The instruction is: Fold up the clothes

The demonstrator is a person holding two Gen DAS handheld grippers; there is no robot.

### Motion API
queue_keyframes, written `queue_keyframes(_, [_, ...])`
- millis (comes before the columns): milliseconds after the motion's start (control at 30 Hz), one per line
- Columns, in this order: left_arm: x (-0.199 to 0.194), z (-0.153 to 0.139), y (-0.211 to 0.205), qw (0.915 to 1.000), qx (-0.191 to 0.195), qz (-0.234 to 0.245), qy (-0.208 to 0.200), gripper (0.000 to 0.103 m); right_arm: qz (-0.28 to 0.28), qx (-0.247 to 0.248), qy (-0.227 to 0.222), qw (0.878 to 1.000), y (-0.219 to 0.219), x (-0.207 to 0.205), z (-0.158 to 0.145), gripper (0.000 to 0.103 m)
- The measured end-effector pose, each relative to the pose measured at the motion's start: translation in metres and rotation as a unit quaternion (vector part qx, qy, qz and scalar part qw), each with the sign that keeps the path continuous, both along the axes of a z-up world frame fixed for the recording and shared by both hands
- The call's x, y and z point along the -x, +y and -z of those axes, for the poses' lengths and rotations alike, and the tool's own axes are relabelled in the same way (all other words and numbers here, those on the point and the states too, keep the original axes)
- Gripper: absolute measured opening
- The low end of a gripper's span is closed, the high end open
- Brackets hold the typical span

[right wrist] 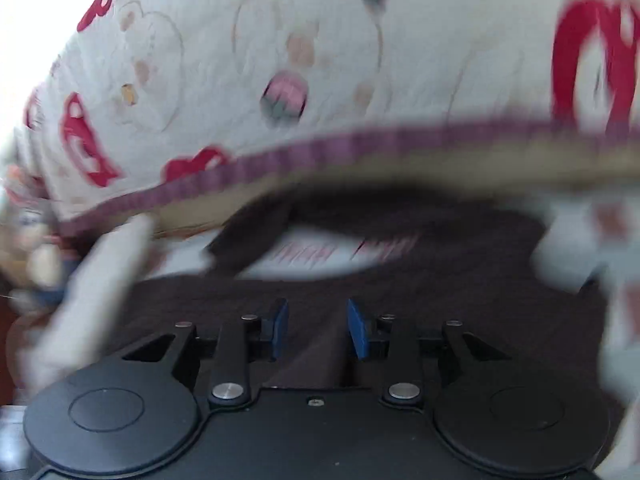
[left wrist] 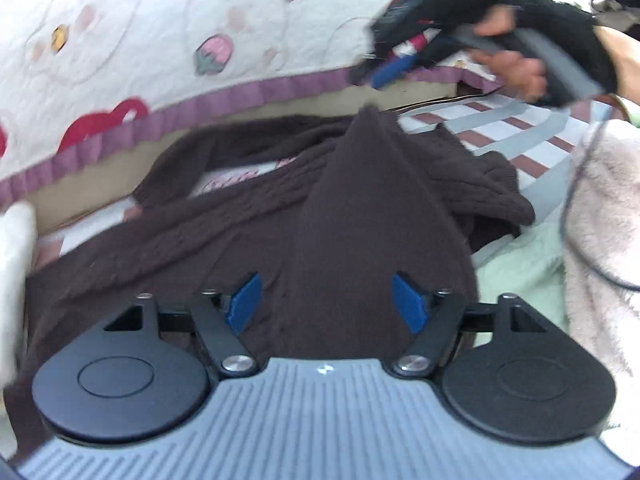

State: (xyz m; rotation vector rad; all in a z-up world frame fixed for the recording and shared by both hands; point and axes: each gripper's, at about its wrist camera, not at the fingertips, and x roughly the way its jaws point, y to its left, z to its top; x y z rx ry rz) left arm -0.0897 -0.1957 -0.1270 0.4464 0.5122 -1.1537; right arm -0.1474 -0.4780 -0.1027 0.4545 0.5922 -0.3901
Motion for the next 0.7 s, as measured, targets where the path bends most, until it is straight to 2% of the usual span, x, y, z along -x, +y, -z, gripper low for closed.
queue_keyframes(67, [-0.004, 0.0, -0.007, 0.9997, 0.005, 0.007, 0.022, 0.076, 0.004, 0.011, -0.001, 1.0, 0.003, 0.003, -0.008, 0.039])
queue_keyframes(133, [-0.01, 0.004, -0.016, 0.9981, 0.004, 0.011, 0.06, 0.077, 0.019, 0.008, 0.003, 1.0, 0.008, 0.016, -0.011, 0.049])
queue_keyframes(233, [-0.011, 0.015, -0.03, 0.9962, -0.015, 0.021, 0.083, 0.081, 0.026, -0.01, 0.047, 0.998, 0.018, 0.044, 0.001, 0.056])
queue_keyframes(333, [-0.002, 0.026, -0.043, 0.9958, -0.036, 0.041, 0.074, 0.084, 0.027, -0.02, 0.11, 0.993, 0.025, 0.071, 0.023, 0.061])
queue_keyframes(433, [0.01, 0.037, -0.054, 0.9942, -0.056, 0.062, 0.068, 0.084, 0.032, -0.041, 0.172, 0.984, 0.03, 0.092, 0.048, 0.061])
queue_keyframes(500, [0.017, 0.045, -0.061, 0.9927, -0.072, 0.072, 0.065, 0.089, 0.028, -0.046, 0.187, 0.981, 0.034, 0.096, 0.059, 0.061])
queue_keyframes(533, [0.019, 0.051, -0.065, 0.9919, -0.085, 0.074, 0.058, 0.098, 0.024, -0.038, 0.189, 0.981, 0.038, 0.096, 0.061, 0.061])
queue_keyframes(567, [0.022, 0.056, -0.068, 0.9912, -0.1, 0.076, 0.042, 0.099, 0.023, -0.018, 0.19, 0.981, 0.043, 0.094, 0.061, 0.061])
queue_keyframes(633, [0.023, 0.066, -0.073, 0.9898, -0.12, 0.075, 0.012, 0.098, 0.007, 0.014, 0.187, 0.982, 0.052, 0.088, 0.06, 0.061])
queue_keyframes(700, [0.016, 0.064, -0.069, 0.9921, -0.108, 0.06, 0.022, 0.085, -0.017, 0.027, 0.187, 0.982, 0.058, 0.084, 0.06, 0.061])
